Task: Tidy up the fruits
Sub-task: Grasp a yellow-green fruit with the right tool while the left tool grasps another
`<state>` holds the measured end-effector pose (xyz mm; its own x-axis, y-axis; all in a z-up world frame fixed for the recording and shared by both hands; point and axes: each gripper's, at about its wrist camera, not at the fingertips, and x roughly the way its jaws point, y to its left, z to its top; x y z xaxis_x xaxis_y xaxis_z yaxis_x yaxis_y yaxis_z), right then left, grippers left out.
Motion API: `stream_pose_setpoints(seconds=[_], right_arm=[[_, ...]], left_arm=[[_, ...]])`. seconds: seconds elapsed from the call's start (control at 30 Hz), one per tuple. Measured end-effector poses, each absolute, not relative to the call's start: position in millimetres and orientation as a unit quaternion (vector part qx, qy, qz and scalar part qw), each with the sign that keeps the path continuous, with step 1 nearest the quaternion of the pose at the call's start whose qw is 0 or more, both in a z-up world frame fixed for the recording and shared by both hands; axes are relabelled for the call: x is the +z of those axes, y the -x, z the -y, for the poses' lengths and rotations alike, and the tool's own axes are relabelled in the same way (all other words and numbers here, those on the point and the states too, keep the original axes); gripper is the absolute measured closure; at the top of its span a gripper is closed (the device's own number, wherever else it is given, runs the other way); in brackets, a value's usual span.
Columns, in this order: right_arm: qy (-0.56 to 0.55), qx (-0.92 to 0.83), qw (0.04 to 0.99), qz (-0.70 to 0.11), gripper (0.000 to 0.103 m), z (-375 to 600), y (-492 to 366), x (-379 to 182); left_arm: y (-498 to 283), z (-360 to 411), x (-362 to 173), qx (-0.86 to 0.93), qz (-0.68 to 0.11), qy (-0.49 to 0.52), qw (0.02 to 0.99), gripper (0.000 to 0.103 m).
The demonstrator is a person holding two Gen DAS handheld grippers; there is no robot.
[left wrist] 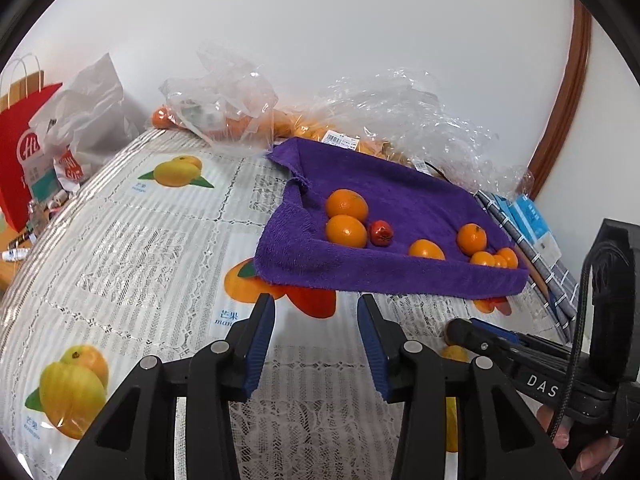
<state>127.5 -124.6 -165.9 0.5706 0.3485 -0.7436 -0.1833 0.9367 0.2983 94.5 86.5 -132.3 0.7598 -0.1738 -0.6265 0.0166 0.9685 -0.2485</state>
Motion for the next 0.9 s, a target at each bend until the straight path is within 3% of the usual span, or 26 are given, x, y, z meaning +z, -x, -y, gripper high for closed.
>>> stream_pose_setpoints(seconds=[0.5, 0.57, 0.9], right_arm=[[-0.114, 0.069, 0.918, -0.374, 0.075, 219.7, -112.0, -124.4], [-0.117, 0.062, 0.918, -0.373, 0.075, 229.4, -116.8, -123.6], [-0.101, 0.067, 0.930, -0.348, 0.075, 229.8, -179.0, -115.9]], left_arm=[[-105.3, -6.9, -147.4, -0.195, -0.420, 0.077, 0.883, 0.059], [-108.6, 4.8, -153.8, -0.183, -0.431, 0.062, 0.882, 0.078], [-154.8, -14.7, -103.5, -0.130, -0.370, 0.062, 0.918, 0.079]])
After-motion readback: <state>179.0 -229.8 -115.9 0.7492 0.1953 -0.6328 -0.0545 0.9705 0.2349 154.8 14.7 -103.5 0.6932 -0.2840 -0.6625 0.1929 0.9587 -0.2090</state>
